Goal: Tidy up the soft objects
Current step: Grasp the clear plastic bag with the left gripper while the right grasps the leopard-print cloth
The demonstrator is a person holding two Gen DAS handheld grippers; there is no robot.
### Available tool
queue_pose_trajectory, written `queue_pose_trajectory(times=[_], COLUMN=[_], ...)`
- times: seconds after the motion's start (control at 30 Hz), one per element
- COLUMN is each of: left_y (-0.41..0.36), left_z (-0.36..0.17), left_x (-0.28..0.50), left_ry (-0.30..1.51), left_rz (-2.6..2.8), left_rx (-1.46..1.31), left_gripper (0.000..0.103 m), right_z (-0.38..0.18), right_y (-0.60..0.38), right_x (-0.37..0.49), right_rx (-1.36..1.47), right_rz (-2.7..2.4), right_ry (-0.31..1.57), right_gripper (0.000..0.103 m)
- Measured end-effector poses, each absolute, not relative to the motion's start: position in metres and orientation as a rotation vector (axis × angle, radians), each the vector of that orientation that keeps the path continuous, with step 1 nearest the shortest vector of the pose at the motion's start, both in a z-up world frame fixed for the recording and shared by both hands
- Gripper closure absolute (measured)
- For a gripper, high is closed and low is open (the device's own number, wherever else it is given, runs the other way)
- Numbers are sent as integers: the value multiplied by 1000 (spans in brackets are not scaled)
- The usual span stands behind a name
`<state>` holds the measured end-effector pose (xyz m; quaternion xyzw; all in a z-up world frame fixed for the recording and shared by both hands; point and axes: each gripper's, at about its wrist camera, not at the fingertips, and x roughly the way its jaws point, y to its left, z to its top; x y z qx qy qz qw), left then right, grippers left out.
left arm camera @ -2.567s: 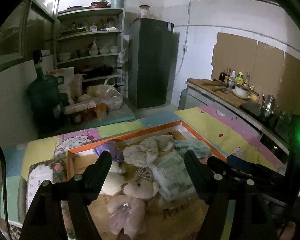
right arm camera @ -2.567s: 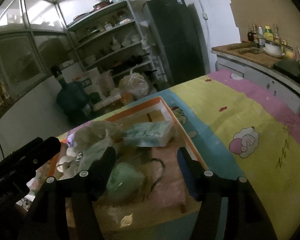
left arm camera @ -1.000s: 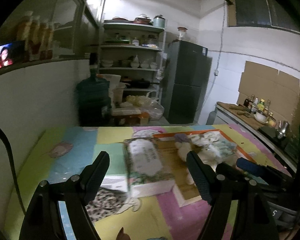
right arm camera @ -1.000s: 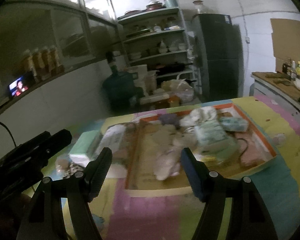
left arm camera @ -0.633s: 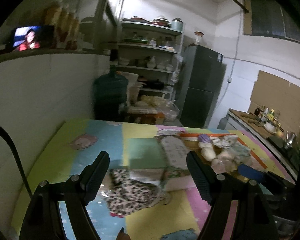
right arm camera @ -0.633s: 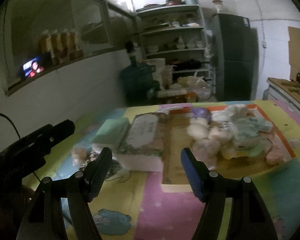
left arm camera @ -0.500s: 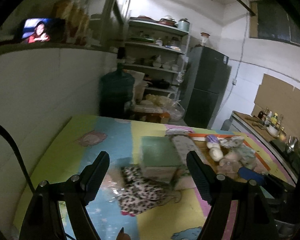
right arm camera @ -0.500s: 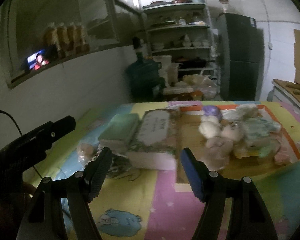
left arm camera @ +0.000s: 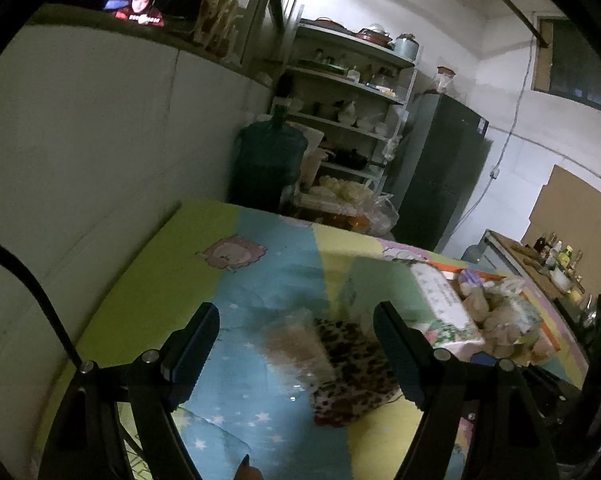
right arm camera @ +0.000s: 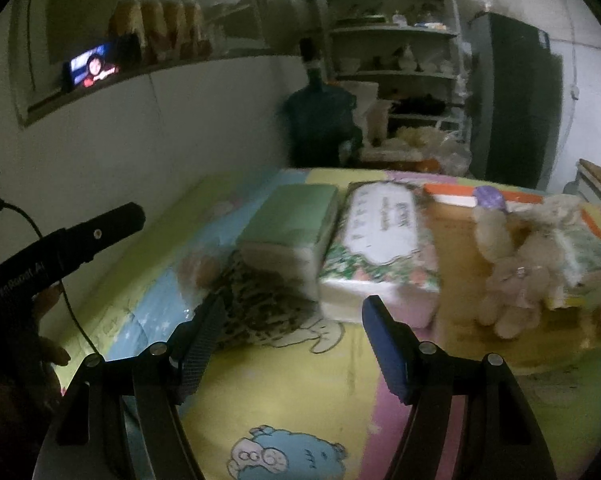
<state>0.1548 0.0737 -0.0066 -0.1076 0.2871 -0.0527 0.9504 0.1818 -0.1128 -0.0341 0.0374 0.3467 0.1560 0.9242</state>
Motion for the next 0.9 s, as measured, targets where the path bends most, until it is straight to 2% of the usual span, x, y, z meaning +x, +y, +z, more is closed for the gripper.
queue_pose_trajectory(times=[0.9], left_y=[65], left_z=[-68], left_x=[212], left_ry=[793], left_rz=[-147], left_rx=[-142], left_gripper=[24], right_z=[-82], right_y=[-61], right_x=[218], right_rx=[-42], right_rz=[428], right_ry=[855], right_gripper=[30])
